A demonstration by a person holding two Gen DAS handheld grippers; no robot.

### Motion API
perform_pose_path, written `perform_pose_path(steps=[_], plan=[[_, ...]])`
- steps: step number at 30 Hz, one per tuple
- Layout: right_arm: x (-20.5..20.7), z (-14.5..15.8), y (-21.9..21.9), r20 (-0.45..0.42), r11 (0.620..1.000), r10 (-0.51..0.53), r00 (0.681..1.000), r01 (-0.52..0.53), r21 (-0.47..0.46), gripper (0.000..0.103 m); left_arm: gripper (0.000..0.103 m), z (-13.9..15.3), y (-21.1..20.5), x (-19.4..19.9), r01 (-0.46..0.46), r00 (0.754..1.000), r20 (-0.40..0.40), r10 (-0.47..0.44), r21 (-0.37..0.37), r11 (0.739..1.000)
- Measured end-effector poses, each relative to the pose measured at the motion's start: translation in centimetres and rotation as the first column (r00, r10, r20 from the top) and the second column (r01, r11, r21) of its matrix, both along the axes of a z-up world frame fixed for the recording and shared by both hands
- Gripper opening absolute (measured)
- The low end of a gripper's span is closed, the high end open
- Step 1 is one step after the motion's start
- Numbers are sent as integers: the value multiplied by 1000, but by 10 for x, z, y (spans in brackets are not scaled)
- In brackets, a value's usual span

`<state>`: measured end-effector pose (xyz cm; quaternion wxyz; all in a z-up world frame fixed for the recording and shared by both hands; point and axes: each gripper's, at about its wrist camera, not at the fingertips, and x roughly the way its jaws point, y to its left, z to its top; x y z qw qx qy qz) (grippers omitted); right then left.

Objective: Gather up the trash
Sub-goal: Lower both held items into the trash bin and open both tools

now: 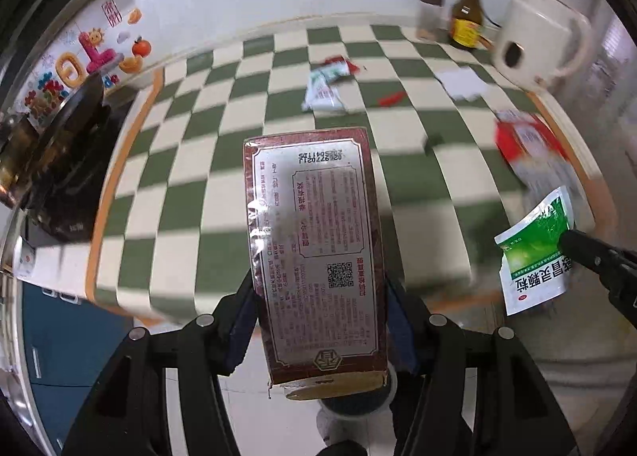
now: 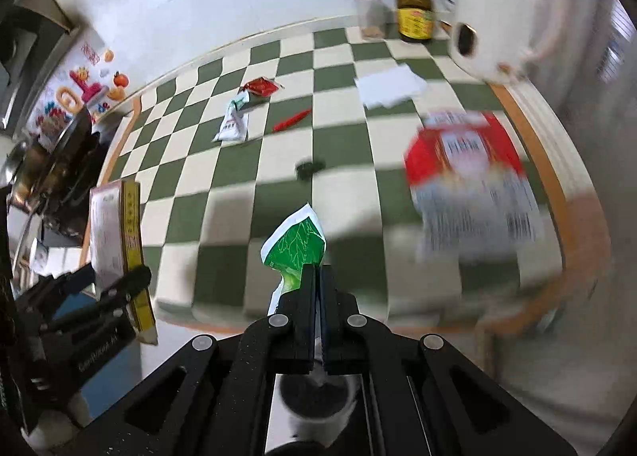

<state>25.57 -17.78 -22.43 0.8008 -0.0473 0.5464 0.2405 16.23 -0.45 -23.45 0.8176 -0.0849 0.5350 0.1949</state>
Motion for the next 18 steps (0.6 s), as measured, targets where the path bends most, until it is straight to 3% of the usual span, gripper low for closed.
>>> perform_pose_path(steps=[5, 8, 12, 18], plan=[[-86, -28, -41, -68, 995, -104, 992, 103, -10, 2, 55, -46, -18, -64, 52, 996, -71, -58, -89, 995], [-130, -71, -60, -173, 989, -141, 975, 132, -66, 2, 55, -98, -24, -92, 30, 983, -168, -67, -210, 977], [-175, -146, -76, -298, 982, -162, 941, 124, -142, 2, 55, -196, -27, -116, -43, 946, -315, -74, -350, 936], [-210, -290, -93, -430, 965, -217, 876, 127, -229, 2, 56, -351, -19, -125, -186, 887, -458, -55, -464, 866]])
